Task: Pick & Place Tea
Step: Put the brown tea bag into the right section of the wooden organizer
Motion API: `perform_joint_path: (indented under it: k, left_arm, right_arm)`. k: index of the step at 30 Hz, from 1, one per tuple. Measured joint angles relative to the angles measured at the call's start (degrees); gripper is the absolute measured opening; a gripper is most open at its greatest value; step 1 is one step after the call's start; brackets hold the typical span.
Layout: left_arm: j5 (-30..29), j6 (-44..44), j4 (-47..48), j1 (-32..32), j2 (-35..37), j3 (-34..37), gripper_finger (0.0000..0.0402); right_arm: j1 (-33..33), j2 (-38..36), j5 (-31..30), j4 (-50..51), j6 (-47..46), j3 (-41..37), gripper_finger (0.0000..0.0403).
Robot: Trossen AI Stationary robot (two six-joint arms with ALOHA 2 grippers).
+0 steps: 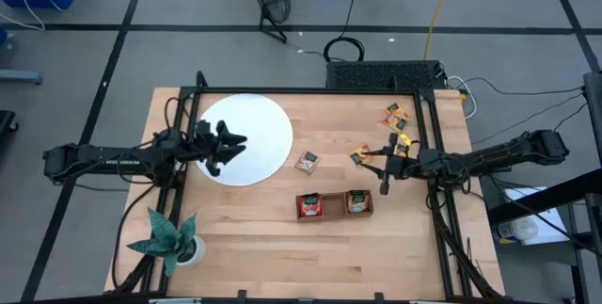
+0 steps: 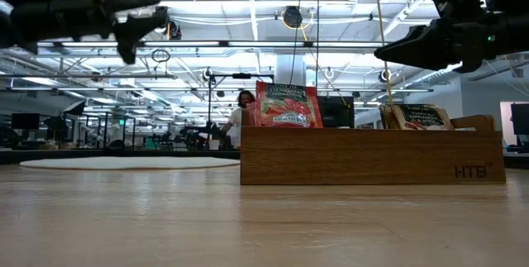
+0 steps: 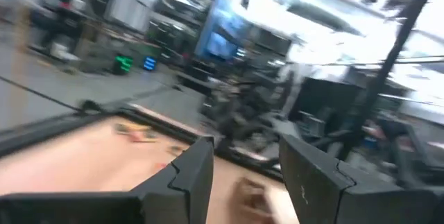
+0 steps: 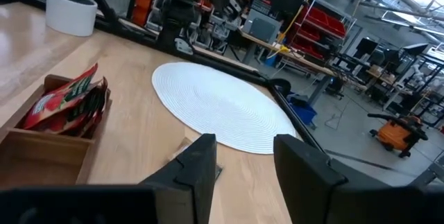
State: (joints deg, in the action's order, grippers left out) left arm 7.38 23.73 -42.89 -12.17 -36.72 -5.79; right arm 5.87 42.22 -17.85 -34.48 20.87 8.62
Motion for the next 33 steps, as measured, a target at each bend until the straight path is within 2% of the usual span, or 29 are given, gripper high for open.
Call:
perform_joint_path:
  k: [2, 3, 6, 9, 15, 19, 24, 28, 33]
  left_arm:
    - [-0.92, 1.65, 4.10, 2.37, -4.33, -4.33, 0.0166]
    - [-3.03, 2.31, 9.03, 3.75, -7.16, -7.42, 0.0166]
    - [-12.51, 5.43, 31.01, 7.23, -18.79, -18.87, 0.0166]
    - [-14.89, 7.93, 47.42, 8.10, -33.22, -30.04, 0.0166]
    - [-12.52, 7.97, 52.64, 7.00, -53.90, -48.00, 0.0166]
    - [-11.98, 9.55, 54.90, 6.22, -62.36, -58.87, 0.0166]
    - [-12.00, 9.65, 67.33, 5.75, -71.96, -70.40, 0.0166]
    - [-11.94, 8.28, 73.34, 5.30, -78.13, -76.36, 0.0166]
    - [-11.80, 9.08, 74.45, 5.00, -82.47, -78.17, 0.0166]
  right_arm:
    - [0.00, 0.00, 0.00, -0.04, 0.05, 0.00, 0.0130]
    - [0.00, 0.00, 0.00, -0.07, 0.20, 0.00, 0.0130]
    - [-0.02, 0.00, 0.00, -1.24, 0.84, 0.00, 0.0130]
    - [-0.02, 0.01, 0.00, -2.67, 1.20, 0.00, 0.0130]
    - [-0.02, 0.00, 0.00, -4.24, 1.29, 0.00, 0.0130]
    - [-0.02, 0.00, 0.00, -3.89, 1.29, 0.00, 0.0130]
    - [-0.02, 0.02, 0.00, -2.50, 1.18, 0.00, 0.0130]
    - [-0.02, 0.03, -0.02, -1.82, 0.87, 0.00, 0.0130]
    - [-0.02, 0.04, -0.02, -0.70, -0.48, 0.00, 0.0130]
